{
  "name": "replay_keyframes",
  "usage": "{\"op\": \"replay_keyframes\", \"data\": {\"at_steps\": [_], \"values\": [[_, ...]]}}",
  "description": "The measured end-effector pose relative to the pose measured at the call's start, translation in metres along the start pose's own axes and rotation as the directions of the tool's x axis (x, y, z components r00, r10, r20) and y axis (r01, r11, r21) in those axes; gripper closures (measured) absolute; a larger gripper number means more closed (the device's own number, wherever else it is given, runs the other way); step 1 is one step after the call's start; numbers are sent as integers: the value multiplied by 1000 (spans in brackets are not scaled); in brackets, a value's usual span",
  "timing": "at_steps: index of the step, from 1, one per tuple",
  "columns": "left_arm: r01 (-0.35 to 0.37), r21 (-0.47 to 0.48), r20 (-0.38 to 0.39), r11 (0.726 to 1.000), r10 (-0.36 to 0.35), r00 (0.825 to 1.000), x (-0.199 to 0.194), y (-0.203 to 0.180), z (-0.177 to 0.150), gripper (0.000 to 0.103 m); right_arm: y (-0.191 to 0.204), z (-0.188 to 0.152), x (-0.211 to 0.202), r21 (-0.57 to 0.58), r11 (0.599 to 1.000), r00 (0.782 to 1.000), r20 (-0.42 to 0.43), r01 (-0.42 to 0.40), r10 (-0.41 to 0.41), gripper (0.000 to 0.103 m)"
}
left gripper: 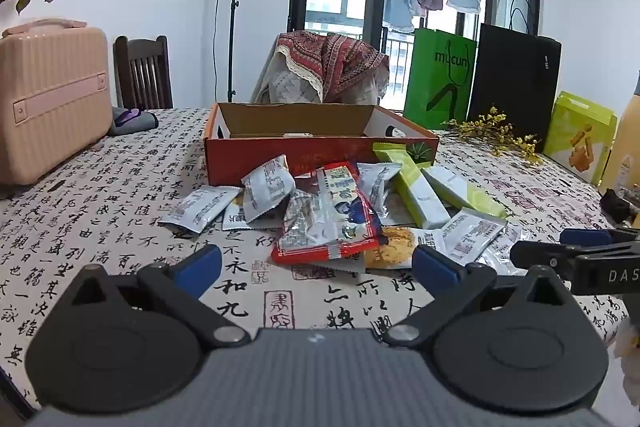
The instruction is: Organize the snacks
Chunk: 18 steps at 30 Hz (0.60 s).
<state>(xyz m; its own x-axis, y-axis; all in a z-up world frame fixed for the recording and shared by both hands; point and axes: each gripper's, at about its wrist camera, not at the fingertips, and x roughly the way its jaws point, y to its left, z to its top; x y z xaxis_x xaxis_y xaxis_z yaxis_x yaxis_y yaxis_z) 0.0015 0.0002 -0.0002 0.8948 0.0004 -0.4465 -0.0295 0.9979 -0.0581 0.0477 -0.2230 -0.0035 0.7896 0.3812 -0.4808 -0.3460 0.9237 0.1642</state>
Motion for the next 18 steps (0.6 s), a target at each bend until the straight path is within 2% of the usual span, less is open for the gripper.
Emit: {"op": "replay_keyframes", "data": {"at_steps": [9, 18], "values": [[35, -24, 19, 999, -35, 999, -1, 2, -3, 0, -1, 1, -2, 1, 1000, 1000, -5, 1, -1, 0], [33, -31, 19, 999, -33, 999, -2, 2, -2, 0, 0, 1, -3, 2, 1000, 1000, 6, 0, 0, 0]]}}
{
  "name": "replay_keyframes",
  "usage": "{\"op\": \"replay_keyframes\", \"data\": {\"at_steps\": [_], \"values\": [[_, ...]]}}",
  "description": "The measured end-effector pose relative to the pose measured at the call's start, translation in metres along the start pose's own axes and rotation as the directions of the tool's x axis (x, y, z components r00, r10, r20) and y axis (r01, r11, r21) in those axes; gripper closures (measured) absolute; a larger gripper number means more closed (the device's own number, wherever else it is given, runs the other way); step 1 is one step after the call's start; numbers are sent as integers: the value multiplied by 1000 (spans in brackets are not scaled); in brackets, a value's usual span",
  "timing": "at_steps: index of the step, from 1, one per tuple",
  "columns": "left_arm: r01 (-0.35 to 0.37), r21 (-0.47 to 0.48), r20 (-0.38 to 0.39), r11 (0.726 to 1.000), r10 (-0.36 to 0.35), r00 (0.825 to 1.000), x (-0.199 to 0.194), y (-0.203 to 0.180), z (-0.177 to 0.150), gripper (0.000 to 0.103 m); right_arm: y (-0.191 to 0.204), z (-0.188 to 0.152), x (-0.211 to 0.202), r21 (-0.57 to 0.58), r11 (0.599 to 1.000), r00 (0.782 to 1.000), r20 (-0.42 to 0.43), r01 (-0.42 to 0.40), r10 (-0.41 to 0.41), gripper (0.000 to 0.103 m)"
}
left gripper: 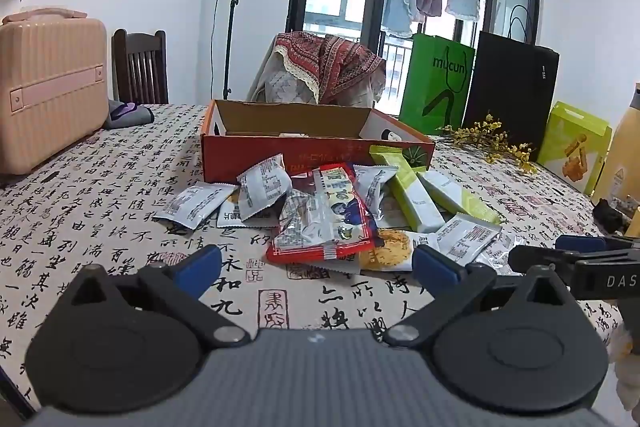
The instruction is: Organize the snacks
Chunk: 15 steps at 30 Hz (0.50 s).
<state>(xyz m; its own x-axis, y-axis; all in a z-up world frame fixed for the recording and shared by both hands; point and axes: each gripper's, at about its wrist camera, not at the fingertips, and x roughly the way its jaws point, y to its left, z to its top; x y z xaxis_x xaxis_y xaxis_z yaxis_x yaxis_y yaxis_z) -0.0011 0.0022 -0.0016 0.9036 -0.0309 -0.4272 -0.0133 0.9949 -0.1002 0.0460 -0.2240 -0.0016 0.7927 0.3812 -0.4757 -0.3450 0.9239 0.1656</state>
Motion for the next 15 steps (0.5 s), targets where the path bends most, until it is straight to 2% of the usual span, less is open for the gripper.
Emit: {"op": "replay_keyframes", "data": {"at_steps": [15], "values": [[8, -7, 0, 1000, -8, 1000, 0, 2, -1, 0, 1, 0, 3, -2, 1000, 1000, -6, -1, 1, 0]]}}
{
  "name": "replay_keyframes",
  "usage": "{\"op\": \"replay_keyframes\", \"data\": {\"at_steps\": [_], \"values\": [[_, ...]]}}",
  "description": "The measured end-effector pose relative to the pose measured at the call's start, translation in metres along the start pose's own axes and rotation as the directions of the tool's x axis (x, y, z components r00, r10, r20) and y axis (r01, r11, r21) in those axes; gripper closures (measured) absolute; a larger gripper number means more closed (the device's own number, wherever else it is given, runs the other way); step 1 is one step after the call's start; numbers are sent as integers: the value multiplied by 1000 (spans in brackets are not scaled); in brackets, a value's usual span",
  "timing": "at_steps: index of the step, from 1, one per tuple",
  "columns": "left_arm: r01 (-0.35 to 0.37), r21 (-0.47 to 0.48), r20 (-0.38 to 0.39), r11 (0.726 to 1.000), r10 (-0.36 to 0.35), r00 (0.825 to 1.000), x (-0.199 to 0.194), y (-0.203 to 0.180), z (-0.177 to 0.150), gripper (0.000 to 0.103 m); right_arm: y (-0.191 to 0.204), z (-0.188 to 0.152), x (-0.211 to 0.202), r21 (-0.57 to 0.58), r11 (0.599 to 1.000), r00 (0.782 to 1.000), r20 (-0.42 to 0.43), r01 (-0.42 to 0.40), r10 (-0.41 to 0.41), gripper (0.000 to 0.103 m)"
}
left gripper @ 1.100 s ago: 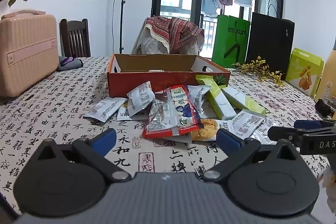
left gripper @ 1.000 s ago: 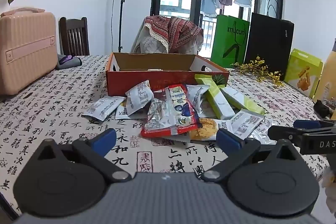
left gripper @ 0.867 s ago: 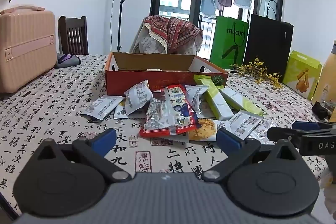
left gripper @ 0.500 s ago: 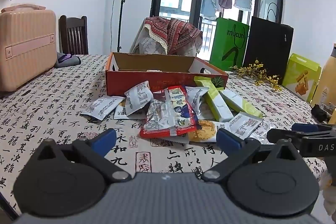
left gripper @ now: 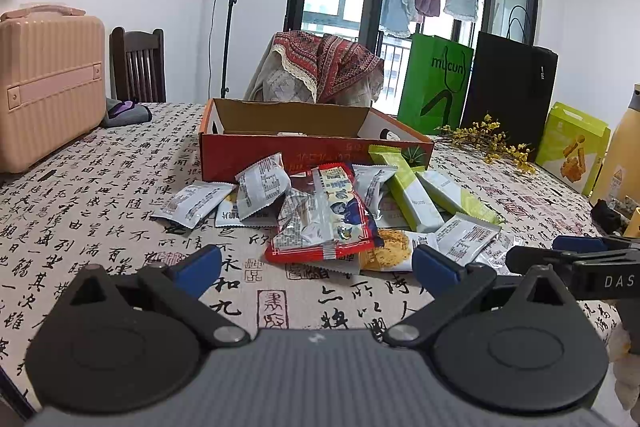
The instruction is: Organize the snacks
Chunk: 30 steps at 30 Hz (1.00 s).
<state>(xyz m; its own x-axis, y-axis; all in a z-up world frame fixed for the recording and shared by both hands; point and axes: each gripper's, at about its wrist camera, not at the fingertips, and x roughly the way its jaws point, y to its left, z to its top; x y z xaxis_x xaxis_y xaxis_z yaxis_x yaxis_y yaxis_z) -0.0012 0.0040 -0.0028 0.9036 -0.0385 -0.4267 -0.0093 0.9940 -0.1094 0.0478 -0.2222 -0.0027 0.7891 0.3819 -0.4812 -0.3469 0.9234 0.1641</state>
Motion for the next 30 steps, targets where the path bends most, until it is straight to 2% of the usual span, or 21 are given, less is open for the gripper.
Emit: {"op": "replay_keyframes", "data": {"at_steps": [30], "values": [[4, -7, 1, 1000, -4, 1000, 2, 0, -2, 0, -2, -1, 3, 4, 1000, 1000, -7, 0, 0, 0]]}}
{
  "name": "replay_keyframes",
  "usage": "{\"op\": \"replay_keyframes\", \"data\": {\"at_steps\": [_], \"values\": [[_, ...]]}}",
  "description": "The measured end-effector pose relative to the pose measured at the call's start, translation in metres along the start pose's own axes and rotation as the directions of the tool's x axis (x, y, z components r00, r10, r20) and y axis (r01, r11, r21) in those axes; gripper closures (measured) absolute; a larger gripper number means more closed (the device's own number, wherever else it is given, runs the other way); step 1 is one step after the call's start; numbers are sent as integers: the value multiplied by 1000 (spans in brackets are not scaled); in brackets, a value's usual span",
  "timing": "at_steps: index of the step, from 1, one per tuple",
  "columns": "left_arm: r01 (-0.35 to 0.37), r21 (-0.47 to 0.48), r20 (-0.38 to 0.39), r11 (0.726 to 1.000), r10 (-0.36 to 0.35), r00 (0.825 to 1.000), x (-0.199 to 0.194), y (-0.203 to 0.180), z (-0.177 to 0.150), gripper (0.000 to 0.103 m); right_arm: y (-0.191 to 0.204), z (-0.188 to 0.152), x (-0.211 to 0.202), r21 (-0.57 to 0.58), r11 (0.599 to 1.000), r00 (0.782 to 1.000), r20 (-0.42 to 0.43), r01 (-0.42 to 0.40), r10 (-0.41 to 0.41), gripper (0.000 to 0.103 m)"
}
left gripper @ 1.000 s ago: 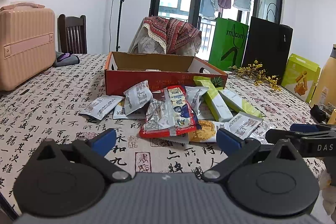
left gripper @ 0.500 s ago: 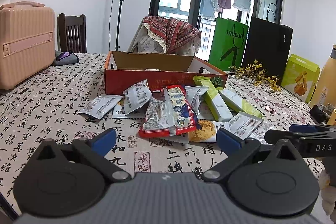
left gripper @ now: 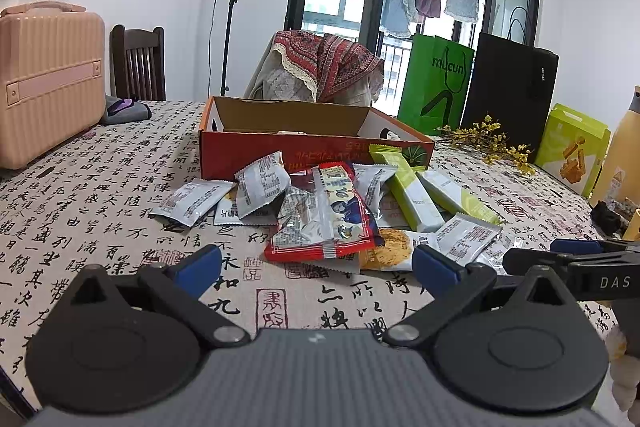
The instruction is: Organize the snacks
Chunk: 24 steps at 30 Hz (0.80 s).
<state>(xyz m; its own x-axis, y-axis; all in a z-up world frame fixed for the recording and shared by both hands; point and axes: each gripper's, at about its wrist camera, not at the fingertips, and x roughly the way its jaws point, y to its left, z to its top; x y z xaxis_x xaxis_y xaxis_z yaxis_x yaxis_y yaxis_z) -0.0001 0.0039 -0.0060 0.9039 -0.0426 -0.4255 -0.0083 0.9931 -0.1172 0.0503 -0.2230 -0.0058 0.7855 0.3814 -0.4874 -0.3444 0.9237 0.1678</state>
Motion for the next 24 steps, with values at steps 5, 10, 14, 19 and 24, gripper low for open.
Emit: {"op": "replay_keyframes", "data": {"at_steps": [5, 10, 14, 19, 24], "values": [[2, -1, -5, 1000, -2, 1000, 1, 1, 0, 0, -1, -1, 1, 3, 1000, 1000, -4, 1, -1, 0], [3, -2, -7, 1000, -3, 1000, 1, 2, 0, 0, -2, -1, 3, 5, 1000, 1000, -9, 1, -1, 0], [3, -2, -10, 1000, -3, 1000, 2, 2, 0, 0, -2, -1, 4, 6, 1000, 1000, -10, 1, -1, 0], [4, -4, -16, 1000, -4, 1000, 4, 3, 0, 0, -3, -2, 6, 11, 1000, 1000, -16, 2, -2, 0], [4, -8, -17, 1000, -4, 1000, 6, 3, 0, 0, -4, -2, 7, 12, 1000, 1000, -17, 2, -2, 0]]}}
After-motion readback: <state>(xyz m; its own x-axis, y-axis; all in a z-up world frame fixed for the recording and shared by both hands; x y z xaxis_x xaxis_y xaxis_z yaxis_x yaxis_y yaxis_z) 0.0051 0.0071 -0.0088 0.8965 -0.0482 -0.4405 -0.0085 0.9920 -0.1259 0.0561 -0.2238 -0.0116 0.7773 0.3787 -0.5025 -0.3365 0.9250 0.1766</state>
